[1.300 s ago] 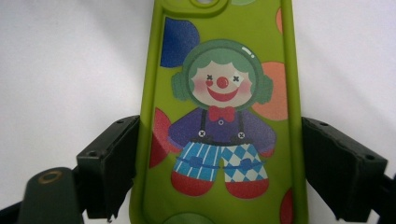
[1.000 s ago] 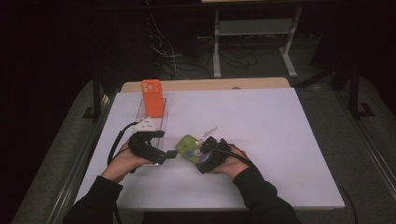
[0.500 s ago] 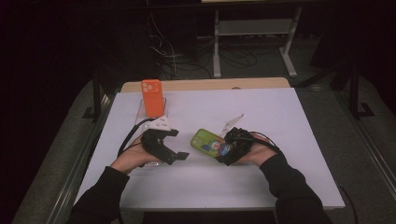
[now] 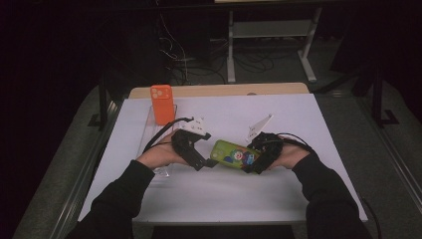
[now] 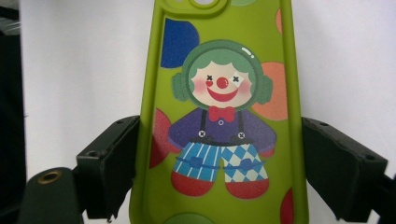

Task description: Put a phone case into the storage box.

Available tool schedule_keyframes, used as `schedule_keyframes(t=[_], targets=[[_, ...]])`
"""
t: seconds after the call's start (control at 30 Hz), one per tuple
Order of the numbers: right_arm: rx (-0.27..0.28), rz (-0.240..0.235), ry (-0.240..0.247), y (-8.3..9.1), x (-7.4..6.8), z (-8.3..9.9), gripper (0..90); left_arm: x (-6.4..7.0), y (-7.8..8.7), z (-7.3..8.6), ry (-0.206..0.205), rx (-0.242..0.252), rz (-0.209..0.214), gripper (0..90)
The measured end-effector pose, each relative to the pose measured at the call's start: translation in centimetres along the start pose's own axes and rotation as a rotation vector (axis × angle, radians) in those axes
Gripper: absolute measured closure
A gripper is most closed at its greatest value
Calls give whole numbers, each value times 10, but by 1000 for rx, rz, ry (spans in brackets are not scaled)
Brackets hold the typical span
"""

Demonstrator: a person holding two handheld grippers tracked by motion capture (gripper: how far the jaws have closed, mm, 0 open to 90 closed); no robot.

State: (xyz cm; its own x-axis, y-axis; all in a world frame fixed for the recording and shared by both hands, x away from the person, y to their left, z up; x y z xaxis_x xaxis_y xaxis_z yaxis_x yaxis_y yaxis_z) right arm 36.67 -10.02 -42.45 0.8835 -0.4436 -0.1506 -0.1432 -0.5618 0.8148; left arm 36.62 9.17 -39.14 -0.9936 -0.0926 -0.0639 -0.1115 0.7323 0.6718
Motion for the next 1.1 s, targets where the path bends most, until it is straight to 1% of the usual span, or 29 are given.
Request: schedule_keyframes(t=[0.03, 0.07, 0.1, 0.13, 0.17, 0.2, 0.23, 0.27, 0.3, 0.37, 0.4, 0.43, 0.5, 0.53, 0.6, 0.67, 0.9, 0.93, 0.97, 1.0, 1.03, 1.07, 1.1], targets=[[-7, -8, 0, 1, -2, 1, 149, 1, -2, -1, -2, -7, 13, 10], [-4, -9, 12, 1, -2, 0, 150, 1, -3, -3, -21, -17, 20, 10], [-6, -16, 14, 2, -4, 0, 149, 1, -5, -4, -29, -25, 31, 10], [-5, -24, 24, 2, -5, 0, 150, 2, -7, -5, -46, -30, 43, 10], [-4, -28, 39, 2, -7, 0, 149, 2, -9, -6, -49, -28, 50, 10], [-7, -35, 44, 2, -8, 0, 149, 3, -10, -7, -57, -28, 58, 10], [-10, -39, 52, 1, -9, 0, 149, 3, -12, -8, -72, -33, 75, 10], [-11, -38, 60, 1, -11, 0, 149, 4, -13, -9, -75, -32, 90, 10], [-14, -45, 67, 0, -12, -1, 149, 4, -15, -9, -92, -37, 96, 10], [-16, -60, 78, 0, -16, -2, 150, 6, -18, -10, -109, -49, 115, 10], [-19, -72, 83, -1, -18, -2, 149, 7, -20, -10, -114, -53, 125, 11], [-22, -72, 93, -1, -19, -3, 149, 8, -22, -10, -118, -59, 131, 10], [-21, -81, 108, -1, -22, -4, 149, 11, -25, -9, -128, -67, 160, 10], [-24, -75, 113, 0, -23, -5, 149, 11, -26, -8, -139, -74, 162, 11], [-22, -84, 121, -1, -26, -6, 149, 14, -28, -7, -147, -89, 176, 11], [-22, -83, 133, -1, -27, -7, 149, 16, -31, -5, -155, -101, 182, 11], [-23, -98, 158, -2, -32, -10, 149, 18, -38, -1, -168, -136, 209, 13], [-21, -94, 161, -1, -33, -10, 149, 19, -39, -1, -161, -136, 207, 16], [-22, -94, 161, -1, -33, -11, 149, 18, -39, -1, -170, -143, 204, 53], [-23, -93, 161, -1, -34, -11, 149, 17, -39, 0, -184, -155, 205, 67], [-39, -97, 137, 0, -36, -9, 149, 17, -40, 0, -190, -161, 207, 67], [-36, -104, 138, 0, -36, -10, 149, 18, -40, 0, -180, -155, 211, 70], [-37, -105, 140, 1, -37, -10, 149, 18, -40, 0, -193, -165, 214, 79]])
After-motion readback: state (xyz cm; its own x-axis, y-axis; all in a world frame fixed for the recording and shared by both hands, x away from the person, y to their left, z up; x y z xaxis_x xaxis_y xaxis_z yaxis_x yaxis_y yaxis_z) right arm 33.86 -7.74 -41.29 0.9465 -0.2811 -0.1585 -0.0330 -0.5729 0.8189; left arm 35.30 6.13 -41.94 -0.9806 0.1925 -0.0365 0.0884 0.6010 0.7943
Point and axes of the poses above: each handheld gripper's, and its own axes: y roughly backward along the jaws, z roughly out of its underside, x roughly to its right, the point moved 5 cm from there along -y, roughly forward along the jaws, and after that the axes turned 10 degrees about -y, right-handed, at the moved point
